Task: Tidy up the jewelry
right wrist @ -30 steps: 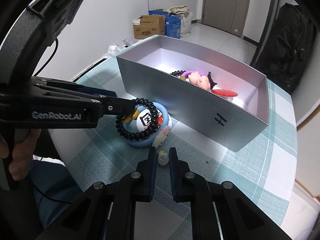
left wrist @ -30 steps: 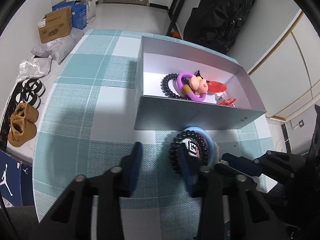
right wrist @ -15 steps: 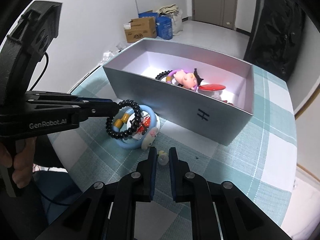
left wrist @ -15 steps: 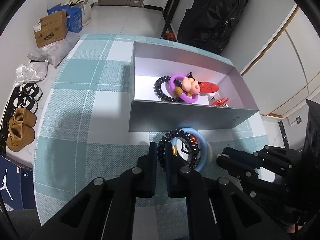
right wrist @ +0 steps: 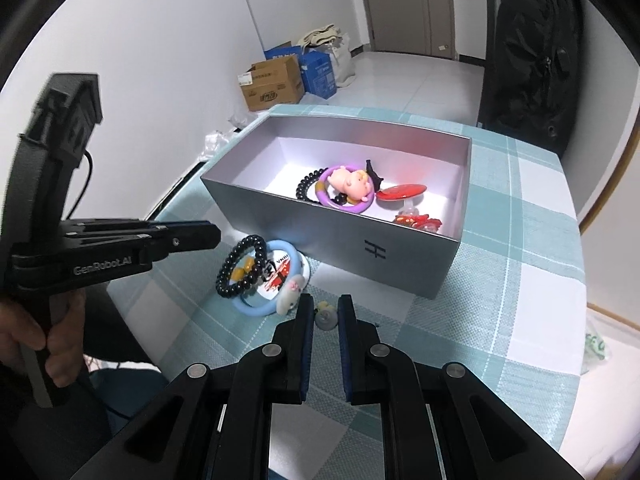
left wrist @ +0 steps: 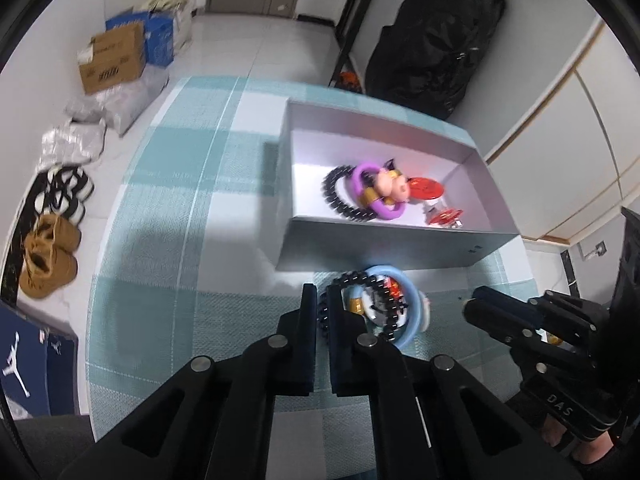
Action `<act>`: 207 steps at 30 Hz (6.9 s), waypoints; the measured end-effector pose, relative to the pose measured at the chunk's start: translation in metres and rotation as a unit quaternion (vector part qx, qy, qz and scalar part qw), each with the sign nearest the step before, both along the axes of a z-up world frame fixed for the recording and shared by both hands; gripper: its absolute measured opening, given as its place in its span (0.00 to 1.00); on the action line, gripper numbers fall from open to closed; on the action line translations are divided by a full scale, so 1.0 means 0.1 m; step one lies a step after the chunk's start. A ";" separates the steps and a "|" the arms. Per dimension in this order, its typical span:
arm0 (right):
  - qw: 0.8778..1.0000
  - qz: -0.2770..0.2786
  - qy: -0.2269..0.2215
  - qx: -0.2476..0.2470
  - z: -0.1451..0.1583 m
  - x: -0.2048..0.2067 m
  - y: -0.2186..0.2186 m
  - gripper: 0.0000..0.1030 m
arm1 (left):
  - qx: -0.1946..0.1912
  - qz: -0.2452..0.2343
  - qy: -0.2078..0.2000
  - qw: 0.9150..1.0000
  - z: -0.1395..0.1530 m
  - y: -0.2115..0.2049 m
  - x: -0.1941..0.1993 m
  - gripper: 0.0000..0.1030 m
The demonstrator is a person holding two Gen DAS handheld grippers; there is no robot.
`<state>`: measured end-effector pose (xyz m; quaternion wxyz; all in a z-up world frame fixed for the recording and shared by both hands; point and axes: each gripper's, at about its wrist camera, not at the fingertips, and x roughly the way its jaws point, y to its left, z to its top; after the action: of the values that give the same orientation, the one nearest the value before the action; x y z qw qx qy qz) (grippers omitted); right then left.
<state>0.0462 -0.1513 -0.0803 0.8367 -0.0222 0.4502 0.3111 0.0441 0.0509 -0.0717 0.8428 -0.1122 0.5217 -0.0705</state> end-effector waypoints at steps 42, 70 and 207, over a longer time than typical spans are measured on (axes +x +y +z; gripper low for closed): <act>0.995 -0.015 -0.035 0.087 0.41 0.02 -0.17 0.11 | -0.014 -0.041 -0.055 0.998 0.35 -0.16 -0.02 0.05; 0.982 -0.046 0.031 0.182 0.32 0.91 -0.21 0.11 | -0.050 -0.018 -0.039 0.998 0.30 -0.07 0.68 0.05; 0.998 -0.023 -0.030 0.058 0.37 -0.08 -0.25 0.59 | 0.022 -0.047 -0.001 0.999 -0.02 -0.33 -0.04 0.67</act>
<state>0.0382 -0.1759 -0.0430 0.8566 0.0268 0.4063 0.3167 0.0399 0.0176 -0.0735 0.8412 -0.0691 0.5272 -0.0984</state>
